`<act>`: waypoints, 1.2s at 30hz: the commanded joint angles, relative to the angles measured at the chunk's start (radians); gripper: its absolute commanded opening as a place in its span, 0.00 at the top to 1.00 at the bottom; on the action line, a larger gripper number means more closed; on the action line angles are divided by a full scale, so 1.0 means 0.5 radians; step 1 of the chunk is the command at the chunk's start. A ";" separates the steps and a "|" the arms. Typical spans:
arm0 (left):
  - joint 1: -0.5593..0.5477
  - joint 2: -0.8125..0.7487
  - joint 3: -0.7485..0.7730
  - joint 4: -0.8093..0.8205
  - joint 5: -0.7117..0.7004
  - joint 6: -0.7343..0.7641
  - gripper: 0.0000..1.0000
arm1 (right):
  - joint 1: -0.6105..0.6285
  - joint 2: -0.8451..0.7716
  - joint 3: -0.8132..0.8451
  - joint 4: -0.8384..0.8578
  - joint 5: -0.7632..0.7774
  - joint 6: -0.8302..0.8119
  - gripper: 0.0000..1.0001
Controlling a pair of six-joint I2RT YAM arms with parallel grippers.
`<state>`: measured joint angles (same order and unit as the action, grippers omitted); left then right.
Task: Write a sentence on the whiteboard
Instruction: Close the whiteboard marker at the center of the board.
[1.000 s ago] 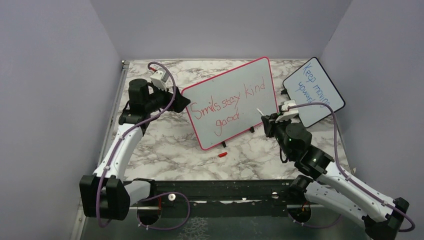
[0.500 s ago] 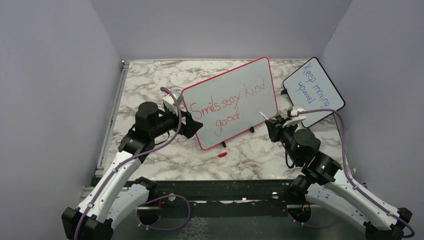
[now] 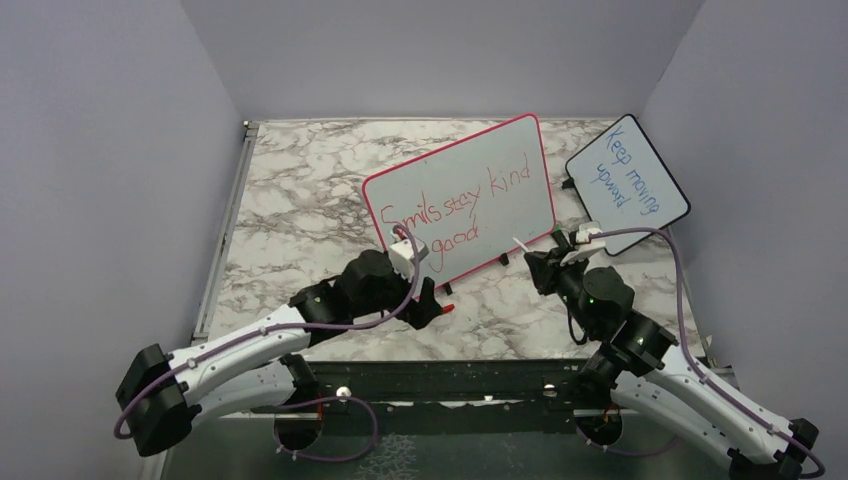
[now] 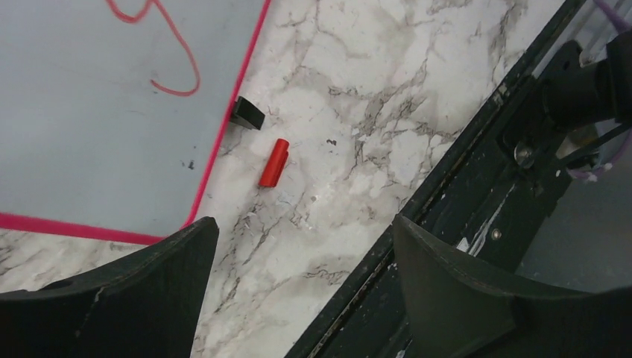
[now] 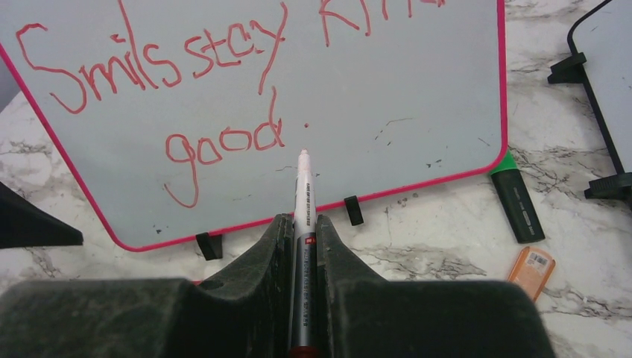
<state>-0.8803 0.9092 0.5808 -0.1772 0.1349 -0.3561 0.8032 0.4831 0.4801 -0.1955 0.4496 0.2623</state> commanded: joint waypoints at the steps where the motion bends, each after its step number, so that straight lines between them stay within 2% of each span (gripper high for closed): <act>1: -0.243 0.244 0.071 0.140 -0.384 -0.038 0.17 | -0.008 -0.029 -0.031 0.082 -0.067 0.027 0.99; 5: -0.386 0.578 0.194 0.129 -0.472 0.031 0.22 | -0.009 -0.079 -0.060 0.082 -0.059 0.035 0.99; 8: -0.405 0.775 0.278 0.113 -0.490 0.089 0.34 | -0.008 -0.134 -0.081 0.082 -0.059 0.043 0.99; 10: -0.405 0.880 0.349 0.087 -0.510 0.130 0.38 | -0.009 -0.163 -0.084 0.071 -0.051 0.043 0.99; 15: -0.403 1.102 0.492 -0.039 -0.552 0.220 0.54 | -0.009 -0.193 -0.083 0.063 -0.035 0.037 0.99; 25: -0.335 1.334 0.561 -0.089 -0.415 0.271 0.58 | -0.008 -0.214 -0.092 0.068 -0.031 0.031 0.99; 32: -0.315 1.483 0.588 -0.134 -0.321 0.315 0.64 | -0.008 -0.215 -0.098 0.073 -0.025 0.028 0.99; 36: -0.319 1.517 0.592 -0.164 -0.273 0.329 0.72 | -0.009 -0.215 -0.098 0.074 -0.013 0.026 0.99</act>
<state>-1.0378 1.6306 0.8696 -0.2207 -0.0631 -0.2077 0.8028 0.3851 0.4400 -0.1814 0.4362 0.2726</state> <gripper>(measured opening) 0.307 0.165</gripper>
